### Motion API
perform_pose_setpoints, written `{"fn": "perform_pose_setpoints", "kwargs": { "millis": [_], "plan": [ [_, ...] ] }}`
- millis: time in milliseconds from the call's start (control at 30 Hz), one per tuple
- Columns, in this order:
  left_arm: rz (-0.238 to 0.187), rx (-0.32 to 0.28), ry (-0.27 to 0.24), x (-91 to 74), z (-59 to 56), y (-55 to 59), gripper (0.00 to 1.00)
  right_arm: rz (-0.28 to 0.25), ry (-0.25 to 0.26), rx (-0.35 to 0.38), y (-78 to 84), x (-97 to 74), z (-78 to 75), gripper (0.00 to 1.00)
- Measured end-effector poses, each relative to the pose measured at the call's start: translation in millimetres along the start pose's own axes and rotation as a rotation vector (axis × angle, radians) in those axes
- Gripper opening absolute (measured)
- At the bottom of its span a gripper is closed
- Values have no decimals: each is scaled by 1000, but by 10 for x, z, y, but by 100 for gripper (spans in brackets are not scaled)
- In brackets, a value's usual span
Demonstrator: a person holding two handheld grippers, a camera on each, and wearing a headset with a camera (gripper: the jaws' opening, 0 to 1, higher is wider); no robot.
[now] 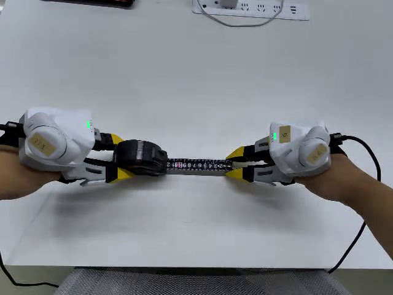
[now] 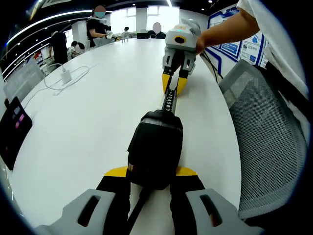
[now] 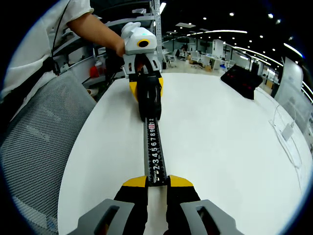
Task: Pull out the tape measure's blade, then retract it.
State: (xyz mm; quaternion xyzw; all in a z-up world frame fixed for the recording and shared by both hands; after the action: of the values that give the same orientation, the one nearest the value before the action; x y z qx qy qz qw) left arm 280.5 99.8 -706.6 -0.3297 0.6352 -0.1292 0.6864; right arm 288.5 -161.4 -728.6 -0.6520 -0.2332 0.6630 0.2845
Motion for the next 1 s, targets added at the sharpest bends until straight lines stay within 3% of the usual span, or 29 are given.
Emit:
{"fn": "perform_pose_setpoints", "kwargs": {
  "millis": [1000],
  "plan": [
    [10,2,0,0,-3,-9,26,42,16,11,219,-210,-1,10]
  ]
}}
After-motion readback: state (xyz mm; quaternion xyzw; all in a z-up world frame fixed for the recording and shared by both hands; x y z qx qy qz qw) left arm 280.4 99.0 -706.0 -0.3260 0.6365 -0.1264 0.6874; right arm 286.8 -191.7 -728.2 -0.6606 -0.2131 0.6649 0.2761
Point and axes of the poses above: the centre of the closed fingertips' face, and the gripper's own axes: x roughly forward along the fingers, z roughly to its left, y roughly out of its underside, the point moved 7 cm from there along -x, roughly backward along the fingers, and after that the axes turned 3 degrees about z, right-handed, at the moved point
